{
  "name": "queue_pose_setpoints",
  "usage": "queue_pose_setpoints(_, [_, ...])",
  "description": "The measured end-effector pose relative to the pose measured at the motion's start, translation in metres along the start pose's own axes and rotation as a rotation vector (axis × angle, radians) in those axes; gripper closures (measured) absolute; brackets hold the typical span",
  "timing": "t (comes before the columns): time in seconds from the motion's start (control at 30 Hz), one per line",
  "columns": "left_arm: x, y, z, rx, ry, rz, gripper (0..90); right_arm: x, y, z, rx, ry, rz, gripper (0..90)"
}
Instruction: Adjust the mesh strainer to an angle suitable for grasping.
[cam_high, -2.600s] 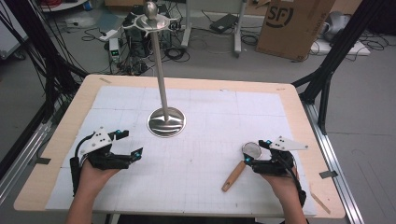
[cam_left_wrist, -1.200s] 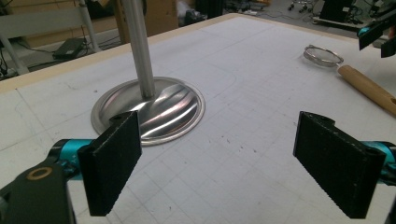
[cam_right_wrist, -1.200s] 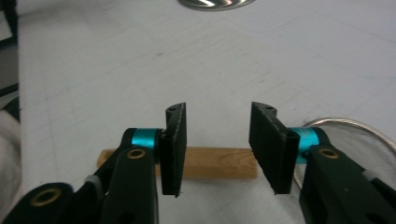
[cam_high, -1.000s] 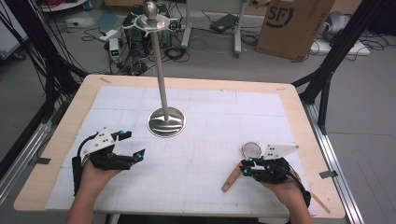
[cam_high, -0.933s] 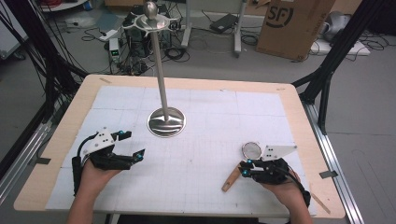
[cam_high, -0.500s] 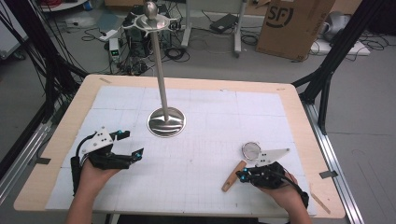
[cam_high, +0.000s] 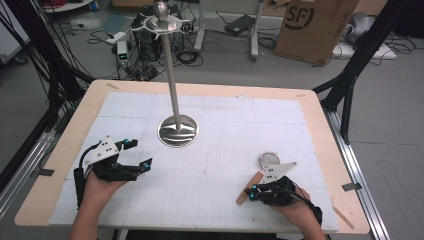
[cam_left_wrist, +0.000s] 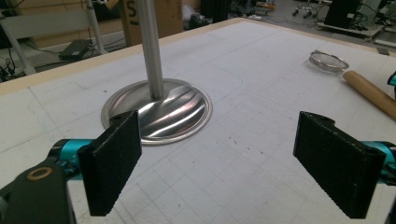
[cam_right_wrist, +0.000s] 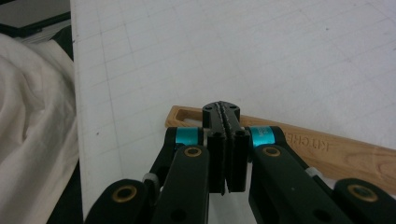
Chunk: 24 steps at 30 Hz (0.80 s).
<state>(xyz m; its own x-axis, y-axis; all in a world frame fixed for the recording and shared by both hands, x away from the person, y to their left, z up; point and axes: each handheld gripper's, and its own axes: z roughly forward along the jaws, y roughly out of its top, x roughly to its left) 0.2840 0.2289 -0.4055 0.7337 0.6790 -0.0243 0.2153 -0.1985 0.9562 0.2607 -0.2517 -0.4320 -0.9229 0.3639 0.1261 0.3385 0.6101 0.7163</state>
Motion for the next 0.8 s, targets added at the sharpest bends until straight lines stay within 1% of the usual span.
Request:
queue_pose_setpoints(0.07, [0.0, 0.0, 0.0, 0.002, 0.001, -0.003, 15.9, -0.001, 0.005, 0.004, 0.004, -0.004, 0.002, 89.2])
queue_pose_setpoints(0.23, [0.0, -0.001, 0.001, 0.007, 0.0, -0.002, 15.9, -0.003, 0.012, 0.011, 0.012, -0.017, -0.002, 89.2])
queue_pose_setpoints(0.4, [0.0, -0.001, 0.001, 0.006, 0.0, -0.002, 15.9, -0.006, 0.022, 0.02, 0.017, -0.046, -0.002, 89.2])
queue_pose_setpoints(0.43, [0.0, -0.001, 0.001, 0.006, -0.001, -0.001, 15.9, -0.006, 0.022, 0.02, 0.017, -0.046, -0.002, 89.2])
queue_pose_setpoints(0.57, [0.0, -0.001, 0.0, 0.006, 0.002, -0.004, 15.9, -0.01, 0.029, 0.025, 0.011, -0.07, 0.008, 89.3])
queue_pose_setpoints(0.8, [0.001, -0.001, 0.001, 0.005, 0.0, -0.005, 15.9, -0.013, 0.034, 0.03, 0.006, -0.088, 0.013, 89.2])
